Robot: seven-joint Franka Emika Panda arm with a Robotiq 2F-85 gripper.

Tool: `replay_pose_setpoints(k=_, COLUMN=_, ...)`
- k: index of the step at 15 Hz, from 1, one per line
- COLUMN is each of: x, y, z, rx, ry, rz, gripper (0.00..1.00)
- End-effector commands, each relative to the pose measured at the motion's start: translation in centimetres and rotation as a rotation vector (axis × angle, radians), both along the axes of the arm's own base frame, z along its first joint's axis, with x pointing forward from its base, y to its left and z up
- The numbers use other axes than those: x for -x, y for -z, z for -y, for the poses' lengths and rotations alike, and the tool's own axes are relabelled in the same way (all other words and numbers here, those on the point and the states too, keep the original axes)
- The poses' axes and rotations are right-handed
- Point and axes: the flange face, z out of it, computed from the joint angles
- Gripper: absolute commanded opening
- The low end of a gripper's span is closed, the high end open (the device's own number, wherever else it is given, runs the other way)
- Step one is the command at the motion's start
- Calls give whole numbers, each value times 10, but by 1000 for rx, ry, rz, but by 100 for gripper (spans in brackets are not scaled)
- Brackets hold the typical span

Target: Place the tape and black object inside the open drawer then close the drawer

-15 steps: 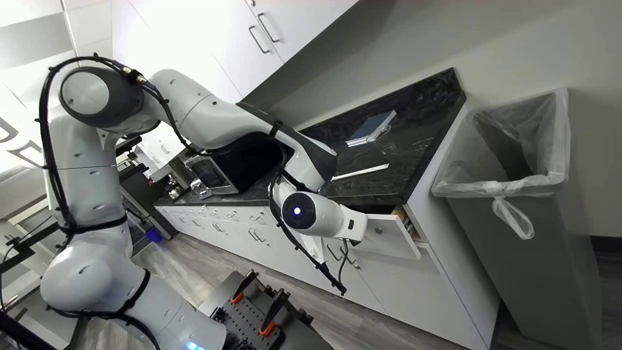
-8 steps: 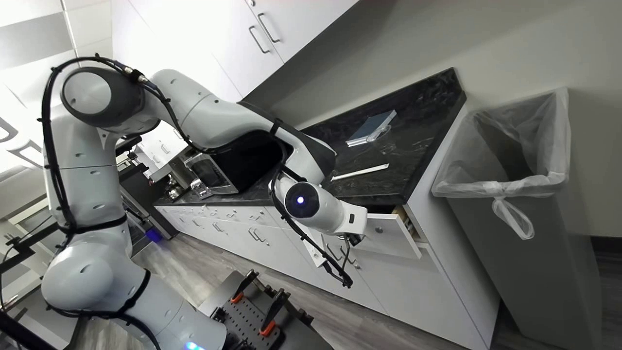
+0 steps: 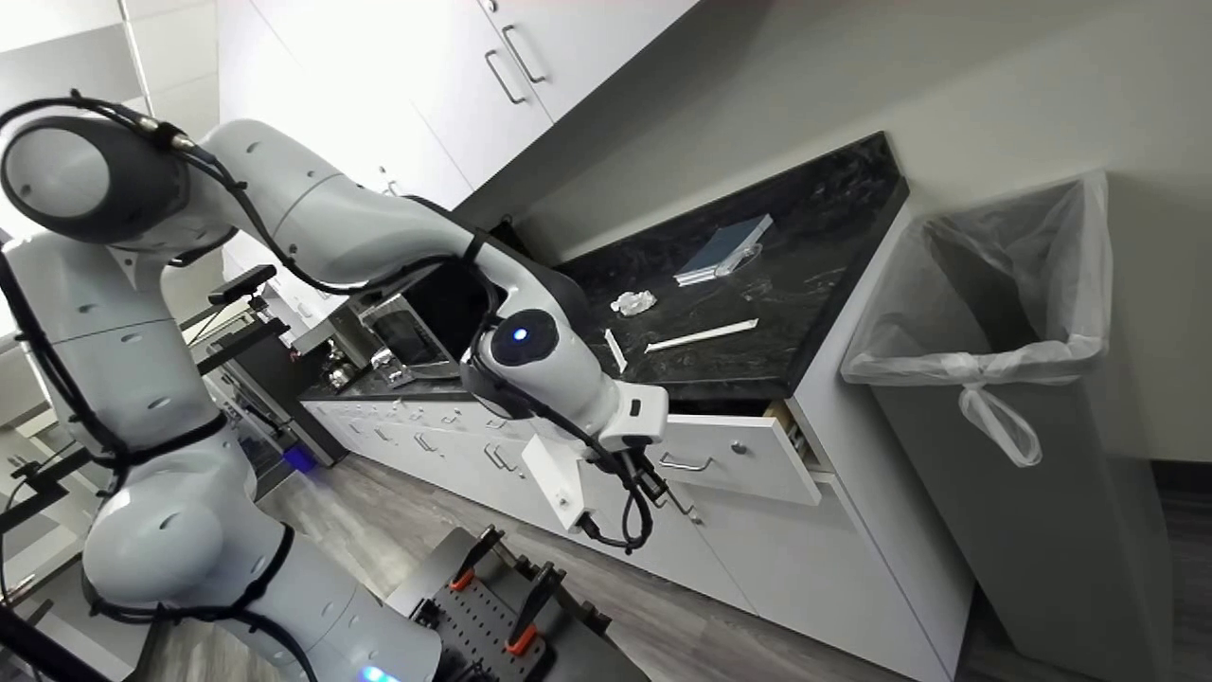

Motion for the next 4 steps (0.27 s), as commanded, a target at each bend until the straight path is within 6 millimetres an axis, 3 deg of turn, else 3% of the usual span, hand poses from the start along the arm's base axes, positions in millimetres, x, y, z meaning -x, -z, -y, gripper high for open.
replay_pose_setpoints(k=1, x=22, y=-33, z=-15, rx=71, ry=-51, rz=-28, gripper=0)
replay_pose_setpoints(k=4, x=26, y=-41, z=-22, rx=101, ry=-90, rz=-55, gripper=0)
